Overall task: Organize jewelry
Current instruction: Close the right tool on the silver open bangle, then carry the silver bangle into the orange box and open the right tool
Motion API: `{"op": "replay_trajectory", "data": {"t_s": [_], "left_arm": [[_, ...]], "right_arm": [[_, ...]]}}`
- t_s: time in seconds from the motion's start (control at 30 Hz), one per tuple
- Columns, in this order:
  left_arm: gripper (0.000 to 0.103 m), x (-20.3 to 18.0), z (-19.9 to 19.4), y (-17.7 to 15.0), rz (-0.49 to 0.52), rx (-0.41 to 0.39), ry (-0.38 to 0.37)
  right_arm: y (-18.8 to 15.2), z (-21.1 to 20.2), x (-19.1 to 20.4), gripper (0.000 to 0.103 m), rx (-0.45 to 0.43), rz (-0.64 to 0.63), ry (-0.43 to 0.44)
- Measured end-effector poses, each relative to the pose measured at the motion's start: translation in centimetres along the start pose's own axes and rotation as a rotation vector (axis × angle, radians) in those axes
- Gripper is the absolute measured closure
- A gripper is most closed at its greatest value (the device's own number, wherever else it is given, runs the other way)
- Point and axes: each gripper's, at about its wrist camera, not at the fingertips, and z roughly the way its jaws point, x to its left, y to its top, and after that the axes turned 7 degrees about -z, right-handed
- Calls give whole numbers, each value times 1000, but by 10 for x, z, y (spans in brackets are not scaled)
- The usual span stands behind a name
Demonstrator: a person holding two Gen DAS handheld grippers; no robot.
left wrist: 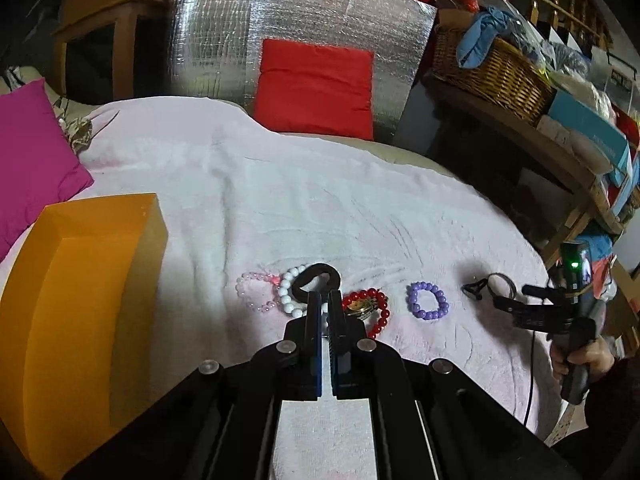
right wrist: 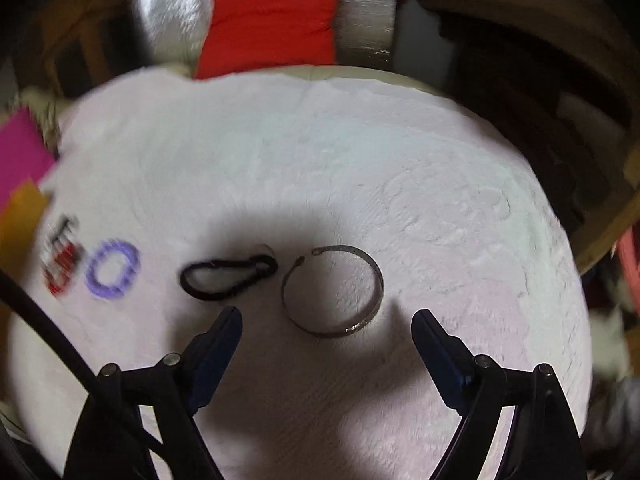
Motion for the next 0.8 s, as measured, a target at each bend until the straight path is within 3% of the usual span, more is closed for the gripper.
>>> {"op": "replay_trajectory", "data": {"t_s": [0.07, 0.17, 0.37, 0.5, 0.63, 0.8], "left_arm": [[100, -4, 2, -2, 15, 3, 9], [100, -9, 2, -3, 34, -5, 25], [100, -9, -11, -2, 53, -45, 82], [100, -8, -25, -2, 53, -81, 106], [100, -8, -38, -4, 59, -112, 141], [100, -5, -56, -6, 70, -156, 197]], "right_arm": [[2, 12, 7, 20, 11, -36, -57], [7, 19, -1, 38, -3, 36, -32], [9, 11, -9, 39, -8, 58, -52], [10, -18, -16, 39, -58, 109, -41], [16, -60, -11, 39, -174, 169, 40], [31, -95, 27, 39, -277, 137, 140]]}}
